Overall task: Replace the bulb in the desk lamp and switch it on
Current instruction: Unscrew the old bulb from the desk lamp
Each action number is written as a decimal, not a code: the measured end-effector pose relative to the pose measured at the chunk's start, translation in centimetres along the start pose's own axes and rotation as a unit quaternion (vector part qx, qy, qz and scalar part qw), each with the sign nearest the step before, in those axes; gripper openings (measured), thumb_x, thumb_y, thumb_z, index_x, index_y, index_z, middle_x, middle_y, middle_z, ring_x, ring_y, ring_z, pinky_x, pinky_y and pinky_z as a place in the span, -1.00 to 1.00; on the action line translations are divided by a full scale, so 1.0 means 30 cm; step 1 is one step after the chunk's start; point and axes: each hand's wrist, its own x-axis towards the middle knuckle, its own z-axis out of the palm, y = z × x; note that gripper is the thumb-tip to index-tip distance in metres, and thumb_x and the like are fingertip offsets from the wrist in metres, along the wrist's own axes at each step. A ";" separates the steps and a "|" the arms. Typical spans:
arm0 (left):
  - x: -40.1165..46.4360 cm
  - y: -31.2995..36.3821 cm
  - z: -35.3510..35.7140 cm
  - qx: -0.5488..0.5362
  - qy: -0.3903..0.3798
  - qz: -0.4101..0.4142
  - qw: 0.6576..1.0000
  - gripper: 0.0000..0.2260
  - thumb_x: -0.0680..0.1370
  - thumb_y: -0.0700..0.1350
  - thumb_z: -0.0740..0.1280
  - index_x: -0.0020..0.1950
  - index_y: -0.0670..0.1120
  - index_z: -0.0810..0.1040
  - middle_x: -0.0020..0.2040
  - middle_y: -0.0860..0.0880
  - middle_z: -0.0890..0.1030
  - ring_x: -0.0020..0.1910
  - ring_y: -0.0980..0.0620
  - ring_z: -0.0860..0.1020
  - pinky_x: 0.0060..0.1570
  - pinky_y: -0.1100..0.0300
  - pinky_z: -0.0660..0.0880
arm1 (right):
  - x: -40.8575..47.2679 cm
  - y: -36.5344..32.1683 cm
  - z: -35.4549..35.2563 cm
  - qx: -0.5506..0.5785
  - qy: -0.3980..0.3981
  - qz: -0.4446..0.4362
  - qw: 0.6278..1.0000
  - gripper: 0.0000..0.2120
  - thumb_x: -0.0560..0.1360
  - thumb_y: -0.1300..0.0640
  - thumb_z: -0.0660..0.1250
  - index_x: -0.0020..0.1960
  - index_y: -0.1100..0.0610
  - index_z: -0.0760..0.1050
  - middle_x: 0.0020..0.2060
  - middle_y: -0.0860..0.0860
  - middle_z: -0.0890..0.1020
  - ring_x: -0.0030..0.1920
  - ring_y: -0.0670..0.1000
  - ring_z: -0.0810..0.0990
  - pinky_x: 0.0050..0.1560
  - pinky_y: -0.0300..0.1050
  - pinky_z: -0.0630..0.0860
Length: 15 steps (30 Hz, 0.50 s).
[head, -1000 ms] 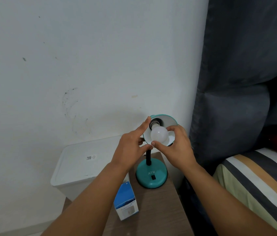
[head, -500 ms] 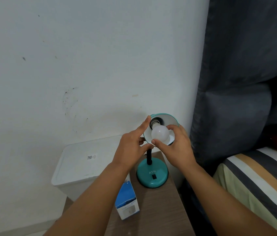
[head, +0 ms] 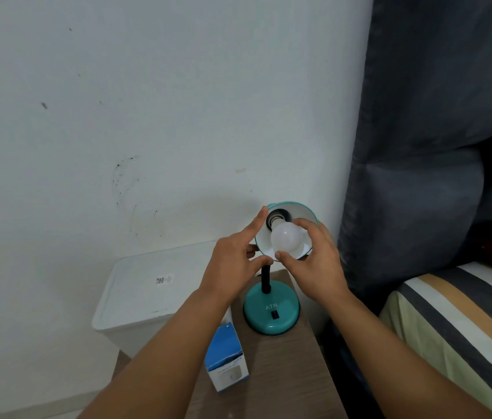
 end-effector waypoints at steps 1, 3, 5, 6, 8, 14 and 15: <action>0.000 -0.002 0.000 -0.002 -0.001 -0.002 1.000 -0.15 0.44 -0.16 0.57 0.48 0.40 0.17 0.03 0.07 0.69 -0.02 0.16 0.67 0.07 0.49 0.48 | -0.001 0.008 0.002 0.004 -0.007 -0.007 1.000 -0.41 0.36 0.06 0.53 0.31 -0.16 0.38 0.32 -0.08 0.41 0.32 -0.02 0.39 0.17 0.01 0.53; -0.001 -0.001 0.000 -0.001 0.001 0.000 1.000 -0.15 0.44 -0.16 0.57 0.48 0.40 0.17 0.01 0.08 0.69 -0.02 0.17 0.67 0.09 0.48 0.49 | -0.007 0.016 0.004 0.021 -0.017 -0.013 1.000 -0.31 0.37 0.10 0.53 0.39 -0.19 0.31 0.40 -0.10 0.34 0.40 -0.02 0.33 0.21 0.11 0.55; -0.003 0.002 0.001 -0.001 0.003 0.001 1.000 -0.16 0.45 -0.14 0.57 0.48 0.40 0.16 0.09 0.02 0.70 -0.01 0.16 0.67 0.06 0.53 0.46 | -0.013 0.017 0.003 0.037 -0.027 -0.011 0.999 -0.17 0.35 0.06 0.56 0.48 -0.17 0.20 0.46 -0.13 0.27 0.46 -0.05 0.26 0.30 0.11 0.49; -0.003 0.003 0.000 0.001 0.003 -0.001 1.000 -0.18 0.45 -0.11 0.56 0.47 0.40 0.15 0.13 -0.01 0.69 0.01 0.15 0.67 0.05 0.55 0.44 | -0.012 0.014 0.002 0.035 -0.028 -0.006 0.999 -0.14 0.33 0.00 0.57 0.49 -0.13 0.18 0.47 -0.13 0.26 0.45 -0.07 0.26 0.34 0.06 0.44; -0.004 0.008 -0.002 0.011 0.004 -0.002 1.000 -0.20 0.47 -0.05 0.55 0.47 0.41 0.14 0.14 -0.04 0.69 0.02 0.13 0.67 0.02 0.59 0.41 | -0.011 0.005 -0.001 0.019 -0.014 0.013 1.000 -0.18 0.28 -0.12 0.58 0.42 -0.06 0.27 0.40 -0.12 0.34 0.33 -0.12 0.33 0.27 -0.10 0.43; -0.004 0.008 0.003 0.008 0.004 -0.005 1.000 -0.19 0.46 -0.09 0.56 0.51 0.36 0.17 0.12 -0.05 0.70 0.01 0.12 0.68 0.04 0.55 0.44 | -0.003 0.002 -0.004 0.020 0.007 0.017 1.000 -0.45 0.30 -0.06 0.58 0.21 -0.08 0.44 0.24 -0.11 0.41 0.17 -0.13 0.41 0.00 -0.50 0.29; -0.004 0.006 0.003 0.010 0.004 -0.004 1.000 -0.18 0.45 -0.10 0.56 0.52 0.36 0.17 0.13 -0.04 0.70 0.03 0.11 0.68 0.06 0.53 0.46 | -0.003 0.004 -0.004 0.028 0.002 0.013 1.000 -0.45 0.32 -0.03 0.57 0.24 -0.10 0.45 0.27 -0.10 0.40 0.20 -0.12 0.41 0.07 -0.45 0.33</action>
